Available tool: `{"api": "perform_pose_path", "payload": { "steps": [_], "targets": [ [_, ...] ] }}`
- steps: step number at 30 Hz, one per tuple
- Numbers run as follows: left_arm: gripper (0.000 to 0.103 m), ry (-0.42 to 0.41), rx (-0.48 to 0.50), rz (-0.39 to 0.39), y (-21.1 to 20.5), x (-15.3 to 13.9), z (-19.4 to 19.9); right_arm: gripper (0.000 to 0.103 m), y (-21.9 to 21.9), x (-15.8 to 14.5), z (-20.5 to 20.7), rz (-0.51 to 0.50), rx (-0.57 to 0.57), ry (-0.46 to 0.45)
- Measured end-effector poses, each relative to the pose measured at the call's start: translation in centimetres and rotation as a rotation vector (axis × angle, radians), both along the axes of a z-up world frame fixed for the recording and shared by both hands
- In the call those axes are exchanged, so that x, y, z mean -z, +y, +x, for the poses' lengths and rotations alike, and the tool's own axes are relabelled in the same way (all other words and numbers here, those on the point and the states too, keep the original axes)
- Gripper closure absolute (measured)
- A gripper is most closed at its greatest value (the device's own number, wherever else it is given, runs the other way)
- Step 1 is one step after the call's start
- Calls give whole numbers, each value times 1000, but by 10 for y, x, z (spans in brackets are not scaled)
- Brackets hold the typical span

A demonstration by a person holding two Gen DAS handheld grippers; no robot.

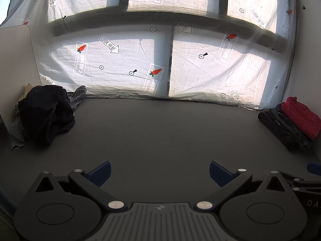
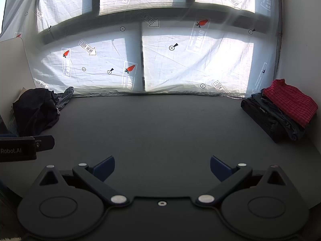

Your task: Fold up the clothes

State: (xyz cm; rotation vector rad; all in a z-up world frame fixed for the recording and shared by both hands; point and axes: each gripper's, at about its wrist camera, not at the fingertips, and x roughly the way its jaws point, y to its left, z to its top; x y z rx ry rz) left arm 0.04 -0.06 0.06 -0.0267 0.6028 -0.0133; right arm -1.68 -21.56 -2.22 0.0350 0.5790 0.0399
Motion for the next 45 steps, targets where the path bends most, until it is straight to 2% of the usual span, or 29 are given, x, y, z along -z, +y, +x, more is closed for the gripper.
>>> {"api": "perform_pose_path", "payload": {
  "steps": [45],
  "targets": [
    [0,-8,0,0,-8,-13,8,0,2,-2,1,0,6,-13]
  ]
}}
